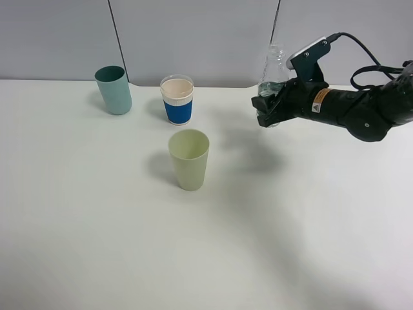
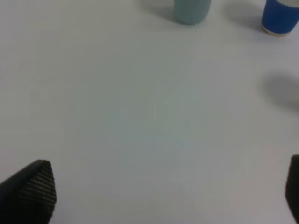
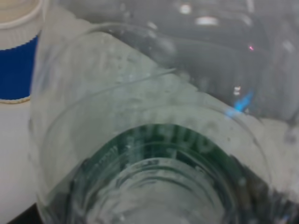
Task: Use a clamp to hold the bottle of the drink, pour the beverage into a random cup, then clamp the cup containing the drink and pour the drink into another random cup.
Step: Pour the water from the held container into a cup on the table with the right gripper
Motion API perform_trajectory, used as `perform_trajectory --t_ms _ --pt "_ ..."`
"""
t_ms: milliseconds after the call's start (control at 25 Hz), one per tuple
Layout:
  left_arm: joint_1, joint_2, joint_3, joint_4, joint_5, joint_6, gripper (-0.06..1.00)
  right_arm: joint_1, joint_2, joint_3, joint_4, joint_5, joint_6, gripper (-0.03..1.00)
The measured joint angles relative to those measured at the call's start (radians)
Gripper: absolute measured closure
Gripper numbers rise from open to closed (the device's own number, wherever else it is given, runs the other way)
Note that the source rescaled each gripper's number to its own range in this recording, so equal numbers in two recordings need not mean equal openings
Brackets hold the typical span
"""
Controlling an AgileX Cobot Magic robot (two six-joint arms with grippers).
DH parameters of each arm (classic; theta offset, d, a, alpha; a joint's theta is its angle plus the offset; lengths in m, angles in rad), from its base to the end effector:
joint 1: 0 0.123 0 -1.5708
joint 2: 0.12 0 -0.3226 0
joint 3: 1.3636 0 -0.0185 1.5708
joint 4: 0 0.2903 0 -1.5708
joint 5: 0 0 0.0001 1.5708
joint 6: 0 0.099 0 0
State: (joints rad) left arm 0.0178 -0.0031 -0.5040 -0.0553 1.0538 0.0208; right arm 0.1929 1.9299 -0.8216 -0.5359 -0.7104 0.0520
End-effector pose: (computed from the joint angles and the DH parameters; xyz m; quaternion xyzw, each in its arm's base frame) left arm -0.0015 -0.0048 0.2946 0.0023 0.8492 -0.0174 0.5277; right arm 0.3889 0.1095 0.1363 -0.3181 0.7587 0.0905 0.5613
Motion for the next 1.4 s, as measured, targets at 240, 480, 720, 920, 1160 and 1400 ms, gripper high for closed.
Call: perform_trajectory --t_ms 240,480,720,920,1160,1400 --pt "0.0 0.0 0.0 0.0 0.0 0.0 -0.06 0.059 -0.023 0.0 0.005 0.028 -0.014 0.97" --pt "0.0 0.0 0.0 0.0 0.0 0.0 -0.06 0.148 -0.04 -0.018 0.065 0.08 -0.036 0.97" --pt "0.0 0.0 0.0 0.0 0.0 0.0 -0.06 0.263 -0.042 -0.098 0.083 0.233 -0.102 0.97" --pt "0.0 0.0 0.0 0.0 0.0 0.0 -0.06 0.346 -0.042 -0.168 0.086 0.345 -0.19 0.97" --pt "0.0 0.0 0.0 0.0 0.0 0.0 -0.06 0.394 -0.042 -0.194 0.086 0.409 -0.356 0.97" --pt "0.0 0.0 0.0 0.0 0.0 0.0 -0.06 0.396 -0.042 -0.194 0.088 0.472 -0.462 0.97"
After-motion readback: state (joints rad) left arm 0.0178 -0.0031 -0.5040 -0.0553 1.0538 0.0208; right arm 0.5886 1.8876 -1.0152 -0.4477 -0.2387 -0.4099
